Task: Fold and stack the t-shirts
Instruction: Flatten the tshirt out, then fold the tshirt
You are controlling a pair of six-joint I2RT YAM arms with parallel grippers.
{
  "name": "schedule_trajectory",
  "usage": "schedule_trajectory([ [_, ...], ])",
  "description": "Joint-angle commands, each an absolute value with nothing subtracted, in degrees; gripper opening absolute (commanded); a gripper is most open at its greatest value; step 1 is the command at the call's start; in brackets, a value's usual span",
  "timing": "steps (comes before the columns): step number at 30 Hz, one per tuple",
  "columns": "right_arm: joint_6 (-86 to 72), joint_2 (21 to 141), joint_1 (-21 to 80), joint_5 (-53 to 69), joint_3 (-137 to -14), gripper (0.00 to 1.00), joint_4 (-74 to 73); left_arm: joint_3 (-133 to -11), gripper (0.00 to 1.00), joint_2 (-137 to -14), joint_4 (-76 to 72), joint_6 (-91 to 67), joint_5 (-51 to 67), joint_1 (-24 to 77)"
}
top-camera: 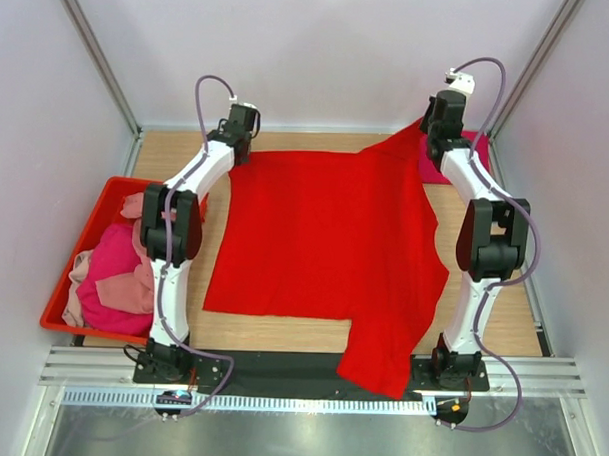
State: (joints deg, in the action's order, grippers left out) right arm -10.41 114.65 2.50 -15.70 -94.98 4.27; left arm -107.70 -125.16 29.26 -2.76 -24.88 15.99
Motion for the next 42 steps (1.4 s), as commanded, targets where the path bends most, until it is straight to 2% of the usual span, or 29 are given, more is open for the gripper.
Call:
schedule_trajectory([
  [1,-10.55,116.63,2.29,-13.71,-101.85,0.01,3.17,-111.09,0.0,-126.56,29.97,-1.41,-23.91,15.65],
  [11,-12.56,113.56,4.65,-15.37,-101.08,0.01,-7.99,-110.92,0.0,-126.57,32.43,-2.55,-24.96,15.73],
  [21,-25.21,102.75,5.1,-20.91,-98.61,0.01,-32.13,-109.52,0.0,-123.58,38.32,-1.93,-25.58,15.82],
  [27,-31.71,100.29,5.18,-19.6,-100.12,0.01,-46.39,-105.39,0.0,-120.41,41.92,-3.42,-26.36,16.87],
  [37,-39.8,90.71,5.1,-13.1,-82.29,0.01,-47.99,-99.24,0.01,-115.23,44.82,-8.61,-26.37,17.75],
  [42,-40.87,88.95,5.1,-11.96,-78.93,0.01,-46.93,-97.21,0.0,-115.83,48.77,-11.78,-28.9,19.6],
])
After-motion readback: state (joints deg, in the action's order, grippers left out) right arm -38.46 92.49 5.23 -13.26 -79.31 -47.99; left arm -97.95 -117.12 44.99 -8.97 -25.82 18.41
